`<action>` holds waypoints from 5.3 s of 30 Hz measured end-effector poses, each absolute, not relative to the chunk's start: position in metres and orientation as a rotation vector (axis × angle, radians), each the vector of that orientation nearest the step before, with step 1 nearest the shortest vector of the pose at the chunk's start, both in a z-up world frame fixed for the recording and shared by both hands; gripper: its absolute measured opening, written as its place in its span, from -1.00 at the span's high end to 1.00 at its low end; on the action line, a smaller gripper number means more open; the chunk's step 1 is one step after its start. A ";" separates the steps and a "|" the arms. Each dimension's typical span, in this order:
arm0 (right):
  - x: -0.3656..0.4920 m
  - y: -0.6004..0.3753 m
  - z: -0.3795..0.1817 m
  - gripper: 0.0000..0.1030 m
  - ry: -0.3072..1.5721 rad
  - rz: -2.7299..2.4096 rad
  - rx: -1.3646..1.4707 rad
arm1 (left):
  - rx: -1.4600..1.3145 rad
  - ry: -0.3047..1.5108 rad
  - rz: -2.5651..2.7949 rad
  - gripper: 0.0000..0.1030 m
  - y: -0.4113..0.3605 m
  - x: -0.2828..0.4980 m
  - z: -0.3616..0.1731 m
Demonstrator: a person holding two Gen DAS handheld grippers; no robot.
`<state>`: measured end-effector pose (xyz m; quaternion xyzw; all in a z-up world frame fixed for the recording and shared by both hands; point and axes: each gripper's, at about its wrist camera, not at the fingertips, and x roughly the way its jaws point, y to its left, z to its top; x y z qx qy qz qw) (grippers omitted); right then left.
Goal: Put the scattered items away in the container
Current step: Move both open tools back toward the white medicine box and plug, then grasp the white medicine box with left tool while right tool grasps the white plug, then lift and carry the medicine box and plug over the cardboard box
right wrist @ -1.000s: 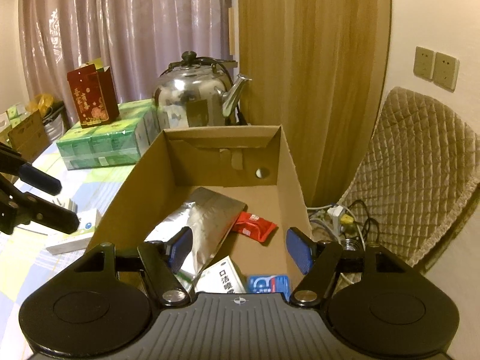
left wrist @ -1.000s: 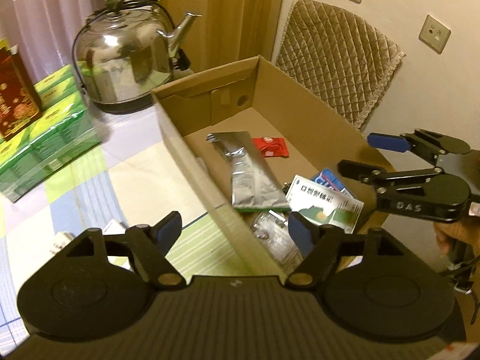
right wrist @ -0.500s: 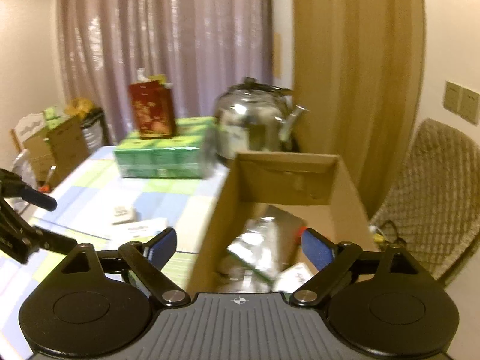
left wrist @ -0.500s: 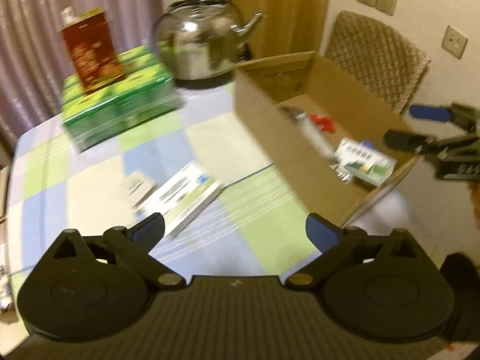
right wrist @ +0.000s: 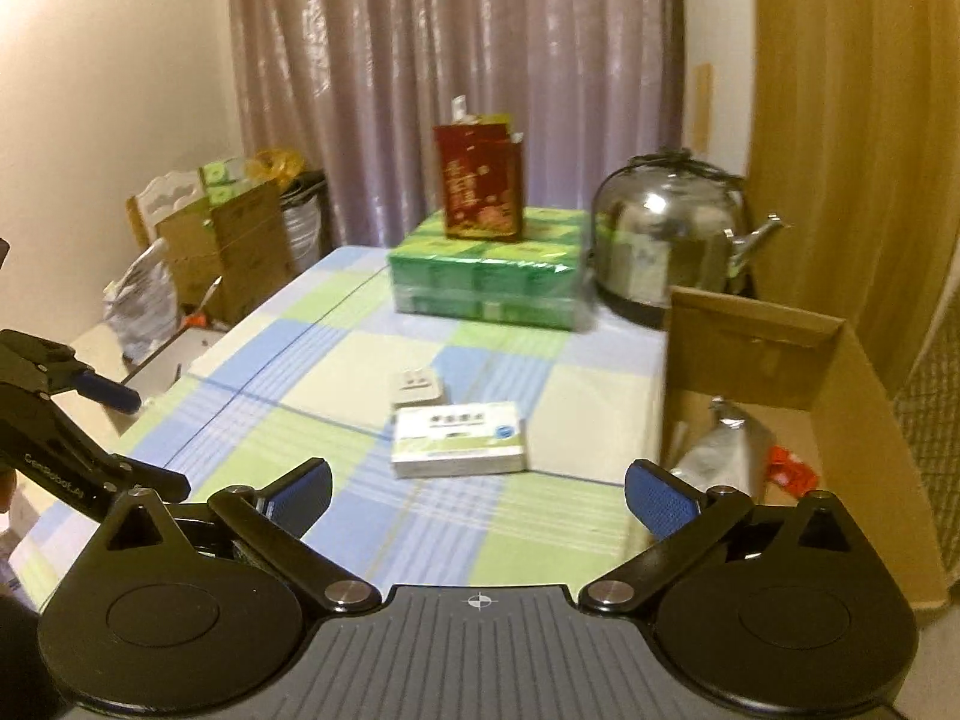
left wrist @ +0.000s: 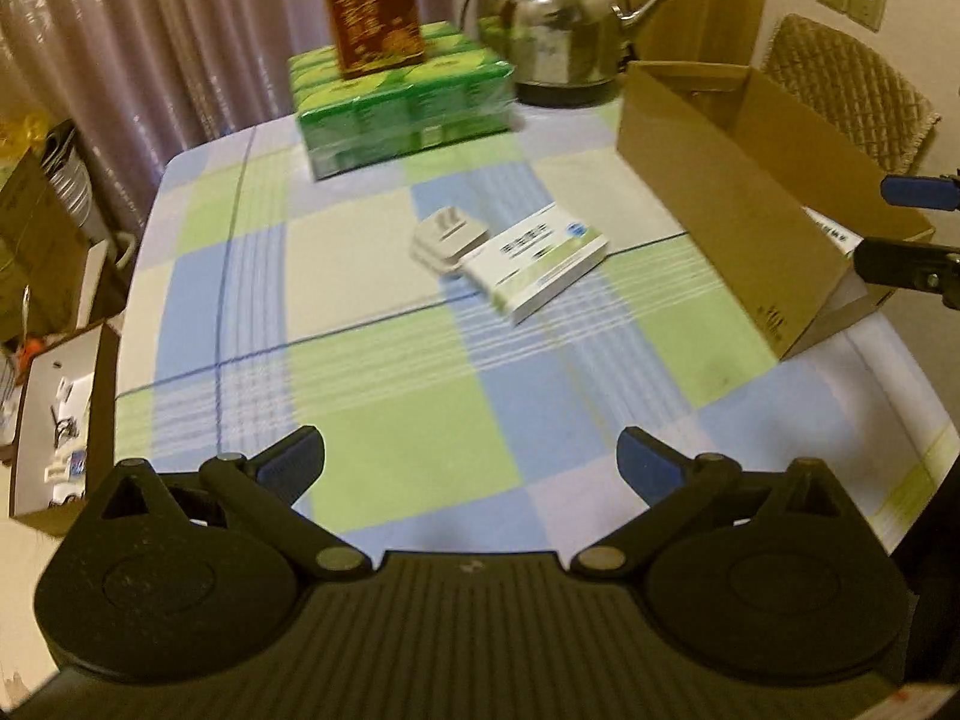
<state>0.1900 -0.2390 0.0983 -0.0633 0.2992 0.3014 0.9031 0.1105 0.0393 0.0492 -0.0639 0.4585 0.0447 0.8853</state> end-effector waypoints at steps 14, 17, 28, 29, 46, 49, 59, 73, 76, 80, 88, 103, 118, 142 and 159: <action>0.199 -0.203 0.066 -0.96 0.698 0.661 -0.194 | -0.157 0.963 0.072 -0.98 0.063 0.105 0.017; 0.207 -0.202 0.058 -0.96 0.723 0.653 -0.193 | -0.144 0.967 0.045 -0.98 0.062 0.114 0.009; 0.245 -0.191 0.035 -0.96 0.747 0.646 -0.206 | -0.028 0.942 -0.102 -0.98 0.052 0.166 -0.014; 0.249 -0.190 0.032 -0.96 0.749 0.646 -0.210 | -0.010 0.938 -0.118 -0.98 0.051 0.172 -0.016; 0.306 -0.169 -0.020 -0.96 0.799 0.665 -0.318 | 0.219 0.885 -0.380 -0.76 0.052 0.273 -0.062; 0.310 -0.166 -0.026 -0.96 0.802 0.666 -0.326 | 0.234 0.884 -0.424 -0.56 0.050 0.287 -0.068; 0.319 -0.162 -0.044 -0.96 0.819 0.662 -0.355 | 0.262 0.895 -0.447 -0.53 0.051 0.319 -0.084; 0.320 -0.164 -0.055 -0.96 0.857 0.651 -0.343 | 0.232 0.942 -0.439 -0.33 0.044 0.310 -0.090; 0.318 -0.163 -0.053 -0.96 0.853 0.656 -0.340 | 0.204 0.954 -0.412 -0.33 0.051 0.284 -0.088; 0.318 -0.157 -0.050 -0.96 0.848 0.657 -0.329 | 0.156 0.981 -0.326 -0.33 0.069 0.246 -0.088; 0.316 -0.137 -0.047 -0.96 0.841 0.665 -0.316 | 0.062 0.988 -0.137 -0.47 0.103 0.208 -0.084; 0.345 -0.104 -0.053 -0.96 0.826 0.654 -0.196 | -0.074 0.977 -0.063 -0.34 0.118 0.219 -0.088; 0.398 -0.041 -0.082 -0.85 0.778 0.626 -0.150 | -0.209 0.942 0.144 -0.34 0.157 0.213 -0.096; 0.333 -0.077 -0.073 -0.20 0.843 0.612 -0.192 | -0.225 0.959 0.146 -0.31 0.119 0.204 -0.092; 0.243 -0.164 -0.047 -0.20 0.867 0.522 -0.129 | -0.204 0.966 0.061 -0.31 0.029 0.170 -0.072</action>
